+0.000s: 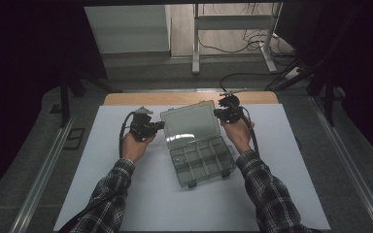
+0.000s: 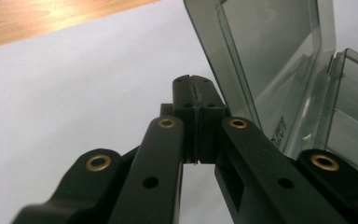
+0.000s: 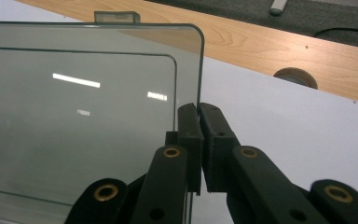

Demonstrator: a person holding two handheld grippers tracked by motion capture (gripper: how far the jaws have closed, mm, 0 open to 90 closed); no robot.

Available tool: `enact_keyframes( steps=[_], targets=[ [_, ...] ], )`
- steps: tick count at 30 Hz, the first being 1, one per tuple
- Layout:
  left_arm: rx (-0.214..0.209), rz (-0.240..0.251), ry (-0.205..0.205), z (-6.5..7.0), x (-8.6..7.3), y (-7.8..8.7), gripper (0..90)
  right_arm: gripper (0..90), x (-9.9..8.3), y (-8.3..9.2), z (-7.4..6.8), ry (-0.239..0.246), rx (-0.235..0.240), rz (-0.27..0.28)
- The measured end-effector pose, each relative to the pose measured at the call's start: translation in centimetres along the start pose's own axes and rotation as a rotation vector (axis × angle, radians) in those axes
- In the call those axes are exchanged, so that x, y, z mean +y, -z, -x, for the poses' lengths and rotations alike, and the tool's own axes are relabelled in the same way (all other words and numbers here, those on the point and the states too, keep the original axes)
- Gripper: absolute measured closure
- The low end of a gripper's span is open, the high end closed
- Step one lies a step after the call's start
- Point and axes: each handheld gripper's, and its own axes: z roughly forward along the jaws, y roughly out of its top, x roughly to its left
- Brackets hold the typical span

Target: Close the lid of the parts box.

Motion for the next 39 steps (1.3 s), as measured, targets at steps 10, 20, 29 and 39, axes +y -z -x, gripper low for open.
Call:
enact_keyframes(
  steps=[10,20,29,39],
  targets=[
    [-0.024,0.009,-0.030,0.5,0.4,0.7,89.3,83.6,-0.2,1.2,0.2,0.018,0.031,0.003],
    [-0.050,0.010,-0.051,1.4,0.2,1.4,89.0,80.8,-0.5,2.4,0.1,0.044,0.054,0.008],
    [-0.062,0.003,-0.057,2.2,0.0,1.8,88.4,76.2,-1.1,3.9,0.1,0.075,0.068,0.008],
    [-0.067,-0.006,-0.071,3.1,-0.2,2.5,87.5,59.4,-2.2,5.4,0.5,0.080,0.101,0.013]
  ],
)
